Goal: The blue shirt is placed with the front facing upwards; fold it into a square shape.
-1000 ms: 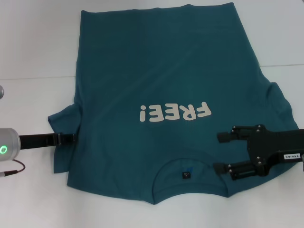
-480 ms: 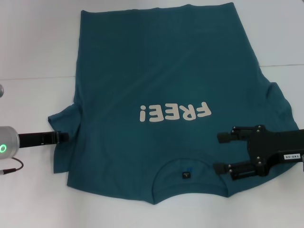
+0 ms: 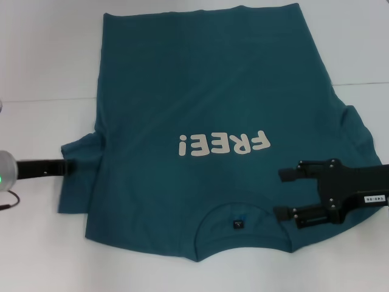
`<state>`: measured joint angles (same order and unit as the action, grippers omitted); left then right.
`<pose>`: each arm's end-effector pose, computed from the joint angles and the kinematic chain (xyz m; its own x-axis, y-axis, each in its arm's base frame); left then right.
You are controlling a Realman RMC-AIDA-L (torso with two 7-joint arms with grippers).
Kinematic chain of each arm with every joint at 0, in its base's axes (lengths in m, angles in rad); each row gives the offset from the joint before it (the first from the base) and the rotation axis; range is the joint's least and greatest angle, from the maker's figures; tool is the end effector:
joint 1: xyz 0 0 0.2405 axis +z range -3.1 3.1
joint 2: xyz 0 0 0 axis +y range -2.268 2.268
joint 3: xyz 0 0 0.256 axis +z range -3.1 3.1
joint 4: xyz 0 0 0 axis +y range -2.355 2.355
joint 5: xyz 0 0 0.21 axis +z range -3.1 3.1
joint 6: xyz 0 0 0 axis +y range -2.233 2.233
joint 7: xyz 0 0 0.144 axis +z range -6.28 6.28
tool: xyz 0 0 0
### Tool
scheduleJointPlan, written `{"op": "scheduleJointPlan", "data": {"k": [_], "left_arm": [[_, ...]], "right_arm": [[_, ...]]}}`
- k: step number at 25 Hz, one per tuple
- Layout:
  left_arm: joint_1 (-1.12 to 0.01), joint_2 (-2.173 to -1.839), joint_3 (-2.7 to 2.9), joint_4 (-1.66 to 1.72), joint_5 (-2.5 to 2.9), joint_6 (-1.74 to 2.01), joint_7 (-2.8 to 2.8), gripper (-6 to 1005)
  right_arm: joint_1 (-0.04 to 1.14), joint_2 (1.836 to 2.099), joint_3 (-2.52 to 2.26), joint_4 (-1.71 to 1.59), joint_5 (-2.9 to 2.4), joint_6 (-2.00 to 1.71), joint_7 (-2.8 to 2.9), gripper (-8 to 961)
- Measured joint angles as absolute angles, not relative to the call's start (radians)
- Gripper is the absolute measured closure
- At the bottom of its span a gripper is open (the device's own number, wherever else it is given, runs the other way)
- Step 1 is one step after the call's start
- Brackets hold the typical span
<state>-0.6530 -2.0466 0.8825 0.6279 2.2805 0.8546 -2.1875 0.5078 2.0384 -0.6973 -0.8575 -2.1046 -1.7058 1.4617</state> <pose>-0.3002 0.4138 0.0034 0.5004 0.7428 0.4447 0.8423 -0.2989 -0.4485 0.2619 0.3245 0.0399 0.8778 -0.2993 -0.3740 -0.3730 -0.9169 -0.1416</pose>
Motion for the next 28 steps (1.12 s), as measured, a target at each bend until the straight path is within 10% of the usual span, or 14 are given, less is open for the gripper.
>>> {"op": "scheduleJointPlan", "data": {"k": [28], "left_arm": [[-0.758,-1.976,0.806,0.738,2.555,0.987,-2.214,969]], "right_arm": [[0.509,2.034,-0.703,-0.859,-2.105,-1.706,1.474,38]]}}
